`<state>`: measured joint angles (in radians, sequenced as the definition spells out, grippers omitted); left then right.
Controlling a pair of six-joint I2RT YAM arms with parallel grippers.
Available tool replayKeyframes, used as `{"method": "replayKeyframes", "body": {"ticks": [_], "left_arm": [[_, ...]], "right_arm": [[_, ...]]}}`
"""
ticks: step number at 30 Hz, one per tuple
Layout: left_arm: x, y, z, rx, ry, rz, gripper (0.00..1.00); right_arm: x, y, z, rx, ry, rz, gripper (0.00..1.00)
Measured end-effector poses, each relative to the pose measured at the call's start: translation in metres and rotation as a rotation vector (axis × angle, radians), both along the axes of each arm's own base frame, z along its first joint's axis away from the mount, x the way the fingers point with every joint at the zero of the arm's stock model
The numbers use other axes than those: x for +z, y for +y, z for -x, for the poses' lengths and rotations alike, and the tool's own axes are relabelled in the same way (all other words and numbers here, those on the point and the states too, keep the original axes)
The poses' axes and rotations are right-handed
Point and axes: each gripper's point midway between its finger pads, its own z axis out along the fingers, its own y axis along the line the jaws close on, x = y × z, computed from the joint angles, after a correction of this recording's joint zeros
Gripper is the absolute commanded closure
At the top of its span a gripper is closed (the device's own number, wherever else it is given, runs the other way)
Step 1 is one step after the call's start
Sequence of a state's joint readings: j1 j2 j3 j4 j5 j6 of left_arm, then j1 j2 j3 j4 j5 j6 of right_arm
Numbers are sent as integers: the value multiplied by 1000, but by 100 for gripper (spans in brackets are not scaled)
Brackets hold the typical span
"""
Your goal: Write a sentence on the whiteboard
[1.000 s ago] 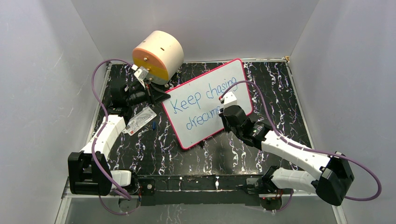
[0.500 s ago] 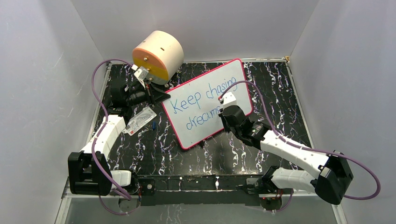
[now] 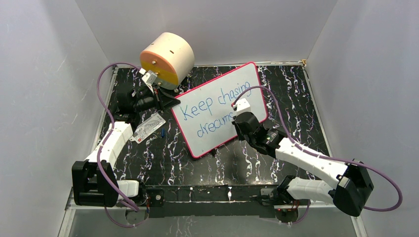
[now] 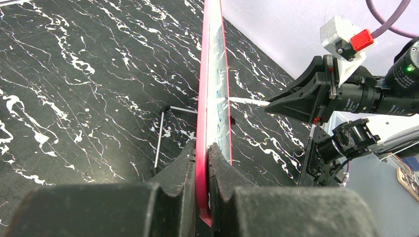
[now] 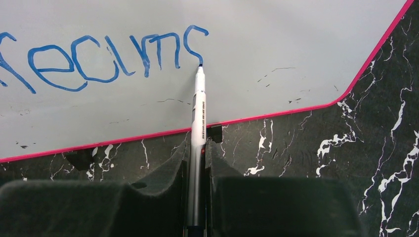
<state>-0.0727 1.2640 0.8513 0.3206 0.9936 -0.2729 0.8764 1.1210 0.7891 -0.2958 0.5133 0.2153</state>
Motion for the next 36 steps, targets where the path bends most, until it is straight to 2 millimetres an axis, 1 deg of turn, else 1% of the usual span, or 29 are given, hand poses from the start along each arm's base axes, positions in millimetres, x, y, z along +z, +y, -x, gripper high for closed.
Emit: {"method": "replayKeyframes", "body": {"ticks": [14, 26, 32, 36], "left_arm": [[0, 0, 0, 0, 0, 0, 100], [0, 0, 0, 0, 0, 0, 100], [0, 0, 0, 0, 0, 0, 100], [0, 0, 0, 0, 0, 0, 100]], "right_arm": [[-7, 3, 7, 25, 45, -10, 100], [-5, 5, 8, 31, 48, -23, 100], [0, 5, 8, 36, 37, -39, 100], [7, 1, 6, 15, 11, -45, 100]]}}
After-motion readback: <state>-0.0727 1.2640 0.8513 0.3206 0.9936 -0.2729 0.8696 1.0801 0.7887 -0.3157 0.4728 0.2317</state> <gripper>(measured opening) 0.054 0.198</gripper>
